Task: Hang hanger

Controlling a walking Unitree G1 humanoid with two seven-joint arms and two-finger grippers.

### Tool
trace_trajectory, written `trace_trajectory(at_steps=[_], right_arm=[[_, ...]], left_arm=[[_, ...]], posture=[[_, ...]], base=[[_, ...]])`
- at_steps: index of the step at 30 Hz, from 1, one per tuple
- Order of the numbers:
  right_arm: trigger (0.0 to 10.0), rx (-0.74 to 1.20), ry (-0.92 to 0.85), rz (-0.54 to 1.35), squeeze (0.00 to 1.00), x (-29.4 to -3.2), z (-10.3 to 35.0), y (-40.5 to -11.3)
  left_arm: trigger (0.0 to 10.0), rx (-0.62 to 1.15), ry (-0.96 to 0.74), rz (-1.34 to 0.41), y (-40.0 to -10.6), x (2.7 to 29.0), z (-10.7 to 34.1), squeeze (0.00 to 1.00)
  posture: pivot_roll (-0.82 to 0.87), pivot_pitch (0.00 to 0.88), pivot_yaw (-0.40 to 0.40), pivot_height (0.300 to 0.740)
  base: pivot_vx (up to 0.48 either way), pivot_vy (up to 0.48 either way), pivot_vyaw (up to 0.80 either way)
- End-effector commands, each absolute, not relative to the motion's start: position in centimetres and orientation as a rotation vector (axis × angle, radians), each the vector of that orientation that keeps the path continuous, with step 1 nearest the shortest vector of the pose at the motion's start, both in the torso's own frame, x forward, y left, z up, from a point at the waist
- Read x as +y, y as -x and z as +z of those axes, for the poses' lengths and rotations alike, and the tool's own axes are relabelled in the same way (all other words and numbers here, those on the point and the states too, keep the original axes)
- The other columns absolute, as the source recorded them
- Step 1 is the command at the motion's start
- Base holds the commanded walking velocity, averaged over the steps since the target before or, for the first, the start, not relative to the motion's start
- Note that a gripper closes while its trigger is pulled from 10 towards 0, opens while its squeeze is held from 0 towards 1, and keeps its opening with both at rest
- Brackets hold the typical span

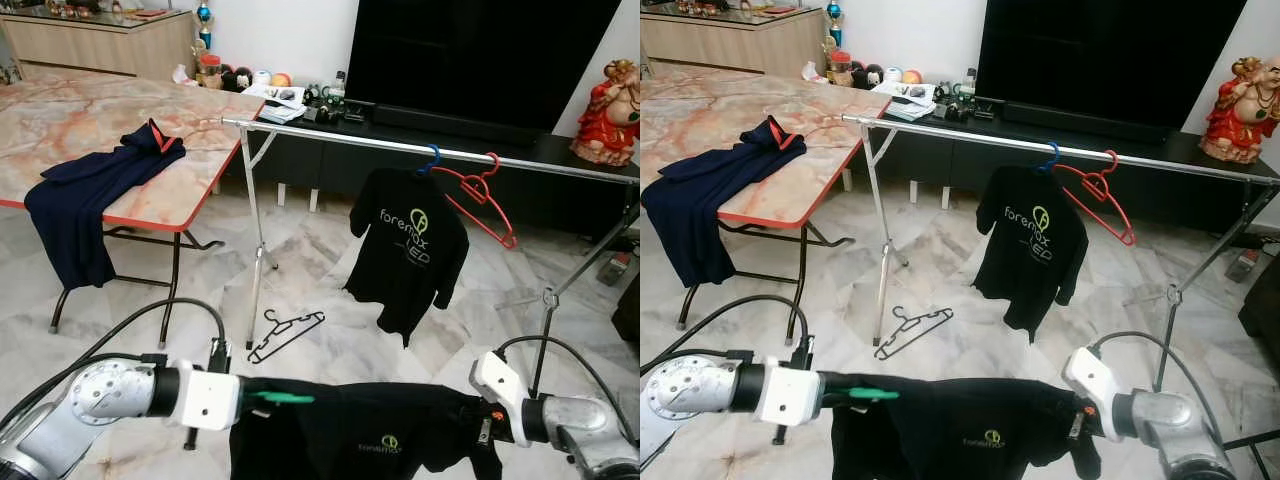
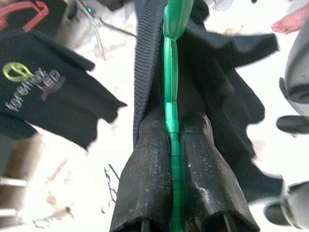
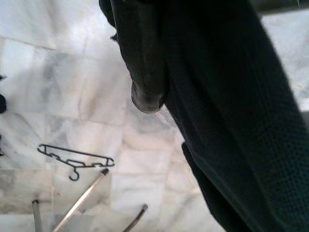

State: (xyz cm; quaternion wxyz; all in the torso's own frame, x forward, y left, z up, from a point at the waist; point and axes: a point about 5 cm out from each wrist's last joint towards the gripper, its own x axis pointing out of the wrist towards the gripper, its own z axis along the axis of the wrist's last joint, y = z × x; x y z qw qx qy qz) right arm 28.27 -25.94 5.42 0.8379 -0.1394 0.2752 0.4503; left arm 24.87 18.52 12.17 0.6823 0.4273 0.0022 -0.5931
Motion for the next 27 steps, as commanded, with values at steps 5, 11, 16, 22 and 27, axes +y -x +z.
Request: trace_trajectory(at_steps=[5,11,16,22,27], right_arm=[[0.0,0.611,0.38,0.868,0.0,-28.5,6.6,-28.3],[0.0,0.611,0.393,0.852,0.0,-28.6,6.7,-28.4],[0.0,0.621,0.409,0.843,0.0,-28.9,6.8,-28.4],[0.0,0.627,0.414,0.838,0.0,-29.1,6.8,-28.4],[0.0,0.639,0.408,0.844,0.0,-28.9,6.4,-28.2]], left_arm=[[10.0,0.201,-1.061,-1.33,-24.2,21.8,10.1,0.0],[10.0,0.275,-1.089,-1.325,-23.7,23.1,8.7,0.0],[10.0,0.315,-1.139,-1.353,-23.3,24.1,8.0,0.0],[10.0,0.3,-1.143,-1.38,-22.9,24.1,7.7,0.0],[10.0,0.107,-1.0,-1.373,-23.2,21.3,9.2,0.0]], posture=[[0.13,0.0,-0.093,0.74],[0.13,0.0,-0.091,0.74],[0.13,0.0,-0.091,0.74],[0.13,0.0,-0.091,0.74],[0.12,0.0,-0.095,0.74]], base=[[0.0,0.0,0.0],[0.0,0.0,0.0],[0.0,0.0,0.0],[0.0,0.0,0.0],[0.0,0.0,0.0]])
